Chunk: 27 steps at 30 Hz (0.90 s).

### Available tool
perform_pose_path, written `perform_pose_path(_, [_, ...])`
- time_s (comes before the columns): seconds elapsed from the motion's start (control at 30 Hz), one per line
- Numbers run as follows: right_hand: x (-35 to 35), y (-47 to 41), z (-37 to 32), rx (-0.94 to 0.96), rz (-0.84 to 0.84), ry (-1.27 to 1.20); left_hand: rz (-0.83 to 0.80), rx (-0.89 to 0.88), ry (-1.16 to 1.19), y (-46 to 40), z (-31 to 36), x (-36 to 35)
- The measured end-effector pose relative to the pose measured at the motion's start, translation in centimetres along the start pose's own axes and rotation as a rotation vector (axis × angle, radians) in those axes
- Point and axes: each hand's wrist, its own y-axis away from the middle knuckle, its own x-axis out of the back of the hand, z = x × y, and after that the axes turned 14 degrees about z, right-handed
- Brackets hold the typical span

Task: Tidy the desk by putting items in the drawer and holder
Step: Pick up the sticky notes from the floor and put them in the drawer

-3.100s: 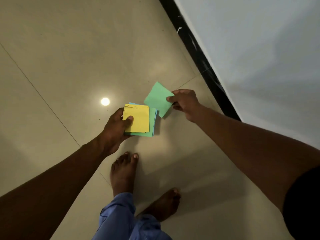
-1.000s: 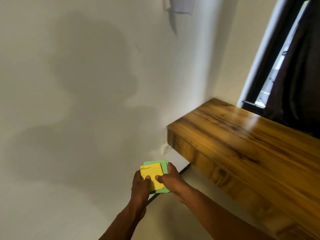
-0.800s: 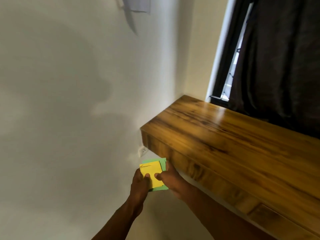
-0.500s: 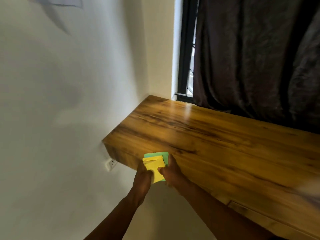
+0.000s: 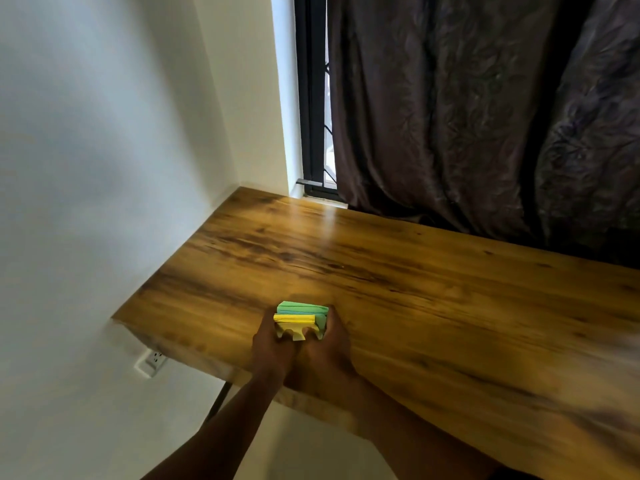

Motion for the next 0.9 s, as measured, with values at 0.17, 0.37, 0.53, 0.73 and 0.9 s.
perform_pose_path(0.17, [-0.2, 0.4, 1.2, 0.093, -0.017, 0.143, -0.104, -0.058, 0.012, -1.4, -1.8, -0.3])
perform_pose_path(0.37, [-0.9, 0.0, 1.8, 0.093, 0.046, 0.137, -0.129, -0.122, 0.022, -1.9, -1.9, -0.4])
perform_pose_path(0.53, [-1.5, 0.4, 2.0, 0.063, 0.079, 0.194, -0.230, -0.172, -0.097, -3.0, -1.8, -0.3])
perform_pose_path(0.73, [-2.0, 0.2, 0.5, -0.008, 0.123, 0.128, -0.284, -0.230, -0.245, -6.1, -2.3, 0.4])
perform_pose_path(0.9, [-1.9, 0.1, -0.4, -0.184, 0.236, -0.057, -0.276, -0.182, -0.340, -7.9, -2.1, 0.8])
